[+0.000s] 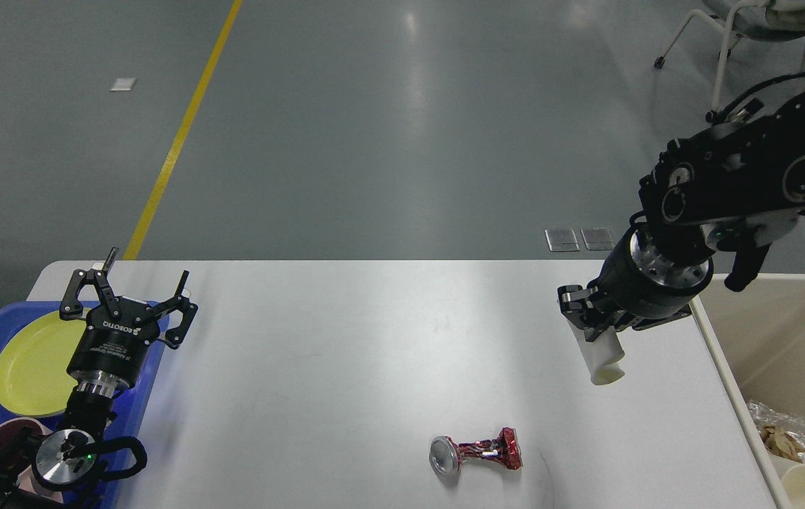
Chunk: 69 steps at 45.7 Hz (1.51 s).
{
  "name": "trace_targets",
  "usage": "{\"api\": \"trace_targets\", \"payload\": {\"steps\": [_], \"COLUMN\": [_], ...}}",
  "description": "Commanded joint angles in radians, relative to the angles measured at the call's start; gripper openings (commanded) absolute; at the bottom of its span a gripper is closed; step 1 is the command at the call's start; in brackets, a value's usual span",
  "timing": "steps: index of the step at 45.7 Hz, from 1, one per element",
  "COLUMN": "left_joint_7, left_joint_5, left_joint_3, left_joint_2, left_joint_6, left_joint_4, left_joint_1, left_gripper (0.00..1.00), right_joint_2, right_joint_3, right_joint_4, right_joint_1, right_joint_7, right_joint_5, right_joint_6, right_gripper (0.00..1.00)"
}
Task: Tidy desktop
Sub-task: 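Carry the white cylinder into the white bin and release it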
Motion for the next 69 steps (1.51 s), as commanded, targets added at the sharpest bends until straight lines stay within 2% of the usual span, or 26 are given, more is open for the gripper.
{"api": "trace_targets", "payload": {"steps": [1, 6, 13, 16, 21, 27, 37, 44, 53, 61, 69], "left_joint_7": [0.000, 0.000, 0.000, 0.000, 0.000, 0.000, 0.000, 0.000, 0.000, 0.000, 0.000], "left_joint_5": [0.000, 0.000, 0.000, 0.000, 0.000, 0.000, 0.000, 0.000, 0.000, 0.000, 0.000], "left_joint_3": [0.000, -0.001, 0.000, -0.001, 0.000, 0.000, 0.000, 0.000, 0.000, 0.000, 0.000], "left_joint_2": [0.000, 0.000, 0.000, 0.000, 0.000, 0.000, 0.000, 0.000, 0.000, 0.000, 0.000], "left_joint_6": [0.000, 0.000, 0.000, 0.000, 0.000, 0.000, 0.000, 0.000, 0.000, 0.000, 0.000], "left_joint_4": [0.000, 0.000, 0.000, 0.000, 0.000, 0.000, 0.000, 0.000, 0.000, 0.000, 0.000], "left_joint_1": [0.000, 0.000, 0.000, 0.000, 0.000, 0.000, 0.000, 0.000, 0.000, 0.000, 0.000], "left_gripper": [0.96, 0.96, 0.96, 0.96, 0.96, 0.96, 0.96, 0.96, 0.96, 0.96, 0.96], "right_joint_2": [0.006, 0.006, 0.002, -0.006, -0.105, -0.233, -0.340, -0.386, -0.385, -0.221, -0.167], "right_joint_3": [-0.024, -0.083, -0.191, -0.243, -0.306, -0.327, -0.301, -0.168, 0.044, 0.087, 0.168], "right_joint_4": [-0.004, -0.012, -0.041, -0.069, -0.149, -0.274, -0.561, -0.819, -1.168, -1.440, -1.494], "right_joint_1": [0.005, 0.005, 0.005, -0.001, -0.047, -0.173, -0.469, -0.771, -1.205, -1.549, -1.663], "right_joint_7": [0.005, 0.015, 0.086, 0.098, 0.100, 0.097, 0.092, 0.095, 0.092, 0.094, 0.094], "right_joint_5": [0.029, 0.053, 0.095, 0.101, 0.101, 0.098, 0.091, 0.099, 0.096, 0.101, 0.099], "right_joint_6": [-0.003, -0.010, -0.015, -0.018, -0.018, -0.020, -0.026, -0.062, -0.225, -0.450, -0.532], "right_gripper": [0.00, 0.00, 0.00, 0.00, 0.00, 0.00, 0.00, 0.00, 0.00, 0.00, 0.00]}}
